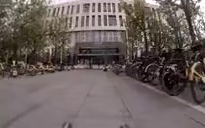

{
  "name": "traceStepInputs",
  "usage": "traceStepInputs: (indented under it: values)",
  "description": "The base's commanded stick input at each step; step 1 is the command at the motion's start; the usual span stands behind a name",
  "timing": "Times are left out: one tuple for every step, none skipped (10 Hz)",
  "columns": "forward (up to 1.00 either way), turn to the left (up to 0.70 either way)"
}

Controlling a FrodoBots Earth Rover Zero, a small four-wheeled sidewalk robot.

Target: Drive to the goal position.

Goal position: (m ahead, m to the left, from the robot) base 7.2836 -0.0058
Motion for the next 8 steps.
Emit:
traceStepInputs:
  values:
    - [1.00, 0.00]
    - [1.00, 0.00]
    - [1.00, 0.00]
    - [1.00, 0.00]
    - [1.00, 0.00]
    - [1.00, 0.00]
    - [1.00, 0.00]
    - [1.00, 0.00]
